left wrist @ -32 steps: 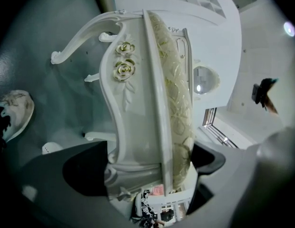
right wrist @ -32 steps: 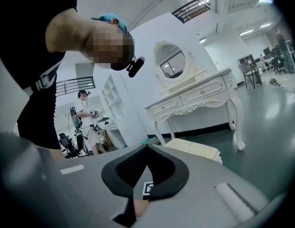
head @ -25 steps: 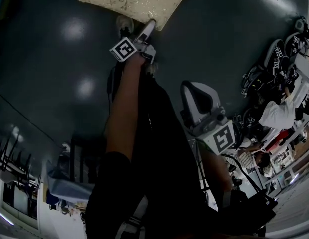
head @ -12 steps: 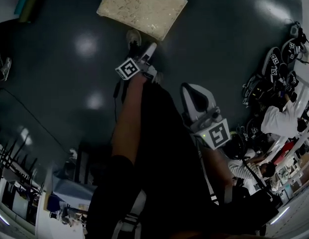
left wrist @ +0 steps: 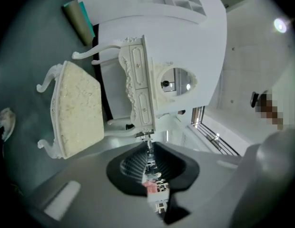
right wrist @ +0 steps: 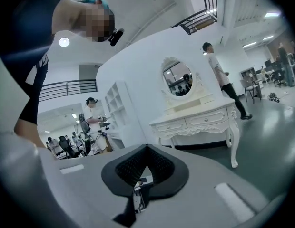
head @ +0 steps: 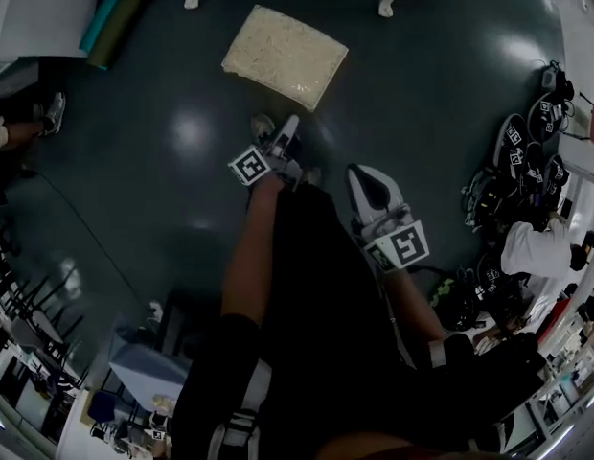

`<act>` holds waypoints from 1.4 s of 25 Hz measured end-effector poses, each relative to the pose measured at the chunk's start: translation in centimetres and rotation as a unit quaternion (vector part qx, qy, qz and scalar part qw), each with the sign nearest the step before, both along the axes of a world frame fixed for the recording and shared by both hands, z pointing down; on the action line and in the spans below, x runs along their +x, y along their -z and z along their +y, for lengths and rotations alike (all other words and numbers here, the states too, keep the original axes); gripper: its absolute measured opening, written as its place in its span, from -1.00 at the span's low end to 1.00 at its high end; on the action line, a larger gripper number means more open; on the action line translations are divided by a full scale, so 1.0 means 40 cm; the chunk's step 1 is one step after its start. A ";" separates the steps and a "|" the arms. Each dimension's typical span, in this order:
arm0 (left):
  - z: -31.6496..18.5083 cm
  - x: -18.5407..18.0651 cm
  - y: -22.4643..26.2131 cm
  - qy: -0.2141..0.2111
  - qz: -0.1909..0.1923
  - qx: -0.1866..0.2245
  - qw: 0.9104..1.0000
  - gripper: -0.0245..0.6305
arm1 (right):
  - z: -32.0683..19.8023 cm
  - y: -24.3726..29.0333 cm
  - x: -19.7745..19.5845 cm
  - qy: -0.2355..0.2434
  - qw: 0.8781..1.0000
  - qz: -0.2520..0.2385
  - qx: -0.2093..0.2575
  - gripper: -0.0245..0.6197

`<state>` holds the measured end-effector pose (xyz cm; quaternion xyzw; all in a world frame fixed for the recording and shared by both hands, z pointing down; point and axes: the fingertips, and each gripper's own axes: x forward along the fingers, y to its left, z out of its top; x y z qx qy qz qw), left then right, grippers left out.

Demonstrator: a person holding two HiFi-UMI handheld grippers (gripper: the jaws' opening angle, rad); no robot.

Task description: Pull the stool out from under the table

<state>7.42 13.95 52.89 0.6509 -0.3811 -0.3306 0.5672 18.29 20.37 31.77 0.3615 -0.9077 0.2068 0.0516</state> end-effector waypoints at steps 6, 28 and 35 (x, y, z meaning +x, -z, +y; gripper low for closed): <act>-0.031 -0.043 0.338 -0.036 -0.109 0.052 0.992 -0.90 | -0.043 0.172 -0.024 0.000 1.000 -0.004 0.002 -0.92; 0.044 -0.218 0.938 -0.033 -0.489 0.140 0.860 -0.90 | -0.086 0.476 -0.176 -0.109 0.994 -0.014 0.022 -0.93; 0.065 -0.280 1.022 -0.022 -0.508 0.149 0.848 -0.90 | -0.048 0.507 -0.246 -0.079 0.996 0.013 0.037 -0.92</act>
